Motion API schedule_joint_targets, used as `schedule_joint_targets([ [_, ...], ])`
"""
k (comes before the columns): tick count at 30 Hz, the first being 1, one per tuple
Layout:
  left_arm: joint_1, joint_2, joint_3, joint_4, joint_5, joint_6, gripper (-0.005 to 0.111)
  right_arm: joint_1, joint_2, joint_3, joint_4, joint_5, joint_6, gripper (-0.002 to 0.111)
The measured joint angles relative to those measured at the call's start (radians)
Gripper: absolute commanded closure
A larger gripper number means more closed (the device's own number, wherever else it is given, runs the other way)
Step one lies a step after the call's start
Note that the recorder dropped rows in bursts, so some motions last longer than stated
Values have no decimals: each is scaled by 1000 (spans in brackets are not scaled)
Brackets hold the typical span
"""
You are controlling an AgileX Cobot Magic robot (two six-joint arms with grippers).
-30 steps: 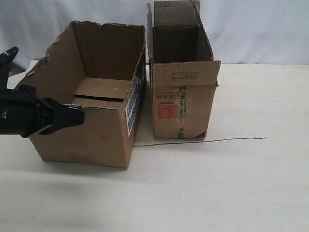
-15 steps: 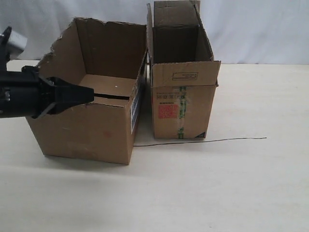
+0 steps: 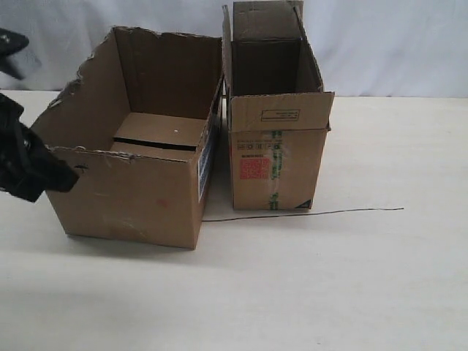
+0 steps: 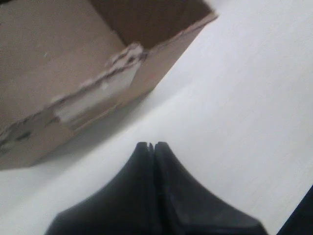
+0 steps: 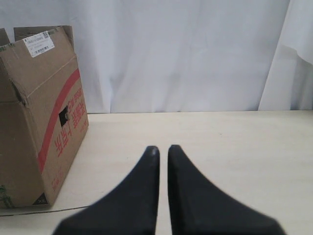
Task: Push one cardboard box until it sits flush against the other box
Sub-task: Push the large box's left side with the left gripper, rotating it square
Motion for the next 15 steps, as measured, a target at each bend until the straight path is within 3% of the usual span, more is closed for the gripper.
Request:
schedule_joint_targets([
  [3,-95,0,0,155,22,-56,107,0,0,0,0,0,0,103],
  [4,-164,0,-2,208,14,-91,107,0,0,0,0,0,0,103],
  [8,-350,9,-2,347,-153,-187,107,0,0,0,0,0,0,103],
  [10,-385,46,-2,357,-192,-206,107,0,0,0,0,0,0,103],
  [15,-390,153,-4,372,-251,-224,107,0,0,0,0,0,0,103],
])
